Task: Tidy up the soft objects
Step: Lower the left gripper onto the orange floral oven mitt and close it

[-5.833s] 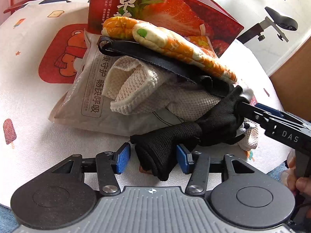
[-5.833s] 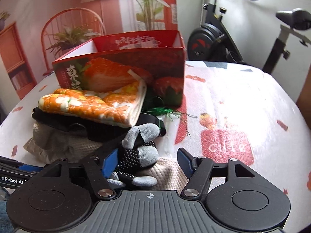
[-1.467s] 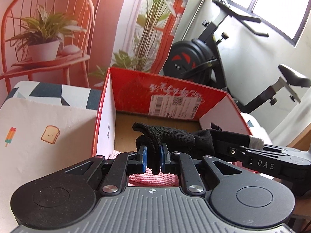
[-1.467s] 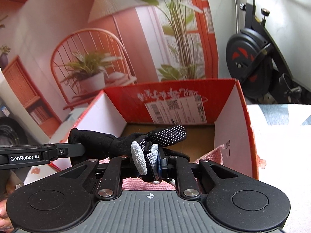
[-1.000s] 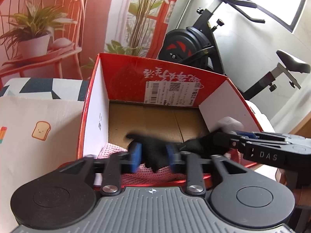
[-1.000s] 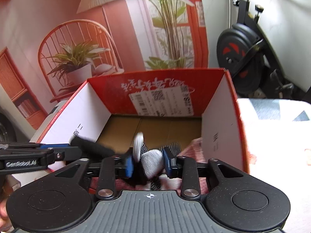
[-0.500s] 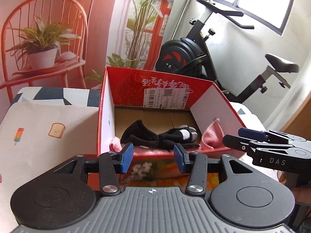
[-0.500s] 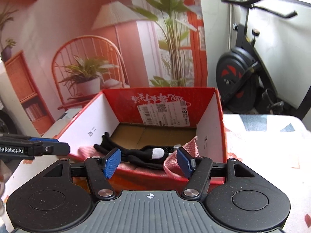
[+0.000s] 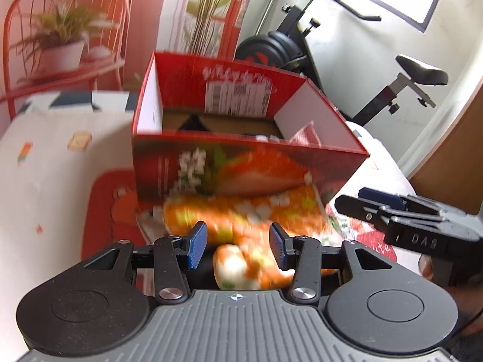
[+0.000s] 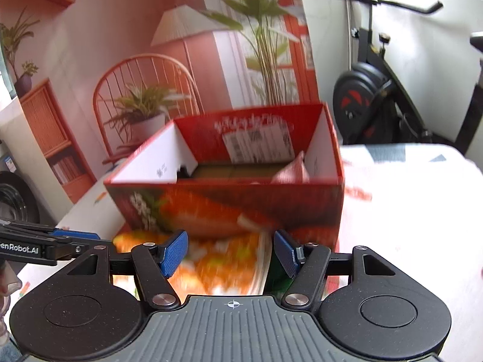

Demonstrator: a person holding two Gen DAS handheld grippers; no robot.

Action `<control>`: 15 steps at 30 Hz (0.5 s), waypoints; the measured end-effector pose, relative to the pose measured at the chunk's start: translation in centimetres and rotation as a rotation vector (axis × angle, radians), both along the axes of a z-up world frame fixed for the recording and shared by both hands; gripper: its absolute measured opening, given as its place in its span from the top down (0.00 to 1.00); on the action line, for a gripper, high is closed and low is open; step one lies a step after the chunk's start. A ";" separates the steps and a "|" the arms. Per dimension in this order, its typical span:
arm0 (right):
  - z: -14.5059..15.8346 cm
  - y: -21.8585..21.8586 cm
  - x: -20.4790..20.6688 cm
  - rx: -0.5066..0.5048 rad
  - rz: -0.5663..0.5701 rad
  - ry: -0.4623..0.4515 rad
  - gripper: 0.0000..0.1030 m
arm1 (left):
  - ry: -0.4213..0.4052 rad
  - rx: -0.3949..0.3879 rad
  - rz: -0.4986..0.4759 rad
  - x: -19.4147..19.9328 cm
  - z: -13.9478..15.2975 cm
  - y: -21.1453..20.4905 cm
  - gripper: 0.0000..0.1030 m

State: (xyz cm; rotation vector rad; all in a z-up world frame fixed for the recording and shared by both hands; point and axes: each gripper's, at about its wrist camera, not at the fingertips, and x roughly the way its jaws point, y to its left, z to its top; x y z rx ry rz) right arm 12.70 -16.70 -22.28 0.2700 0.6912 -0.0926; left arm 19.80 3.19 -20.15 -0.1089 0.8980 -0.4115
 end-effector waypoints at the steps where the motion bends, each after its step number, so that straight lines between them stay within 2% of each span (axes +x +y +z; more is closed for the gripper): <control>1: -0.4 0.2 -0.2 0.010 -0.003 0.007 0.42 | 0.010 -0.005 -0.001 -0.2 -0.4 -0.1 0.55; 10: -4.6 1.8 -2.0 0.087 -0.027 0.069 0.46 | 0.049 -0.026 0.020 -1.4 -3.1 0.0 0.55; 15: -6.0 2.2 -2.9 0.110 -0.043 0.067 0.46 | 0.050 -0.044 0.034 -1.9 -4.2 0.3 0.55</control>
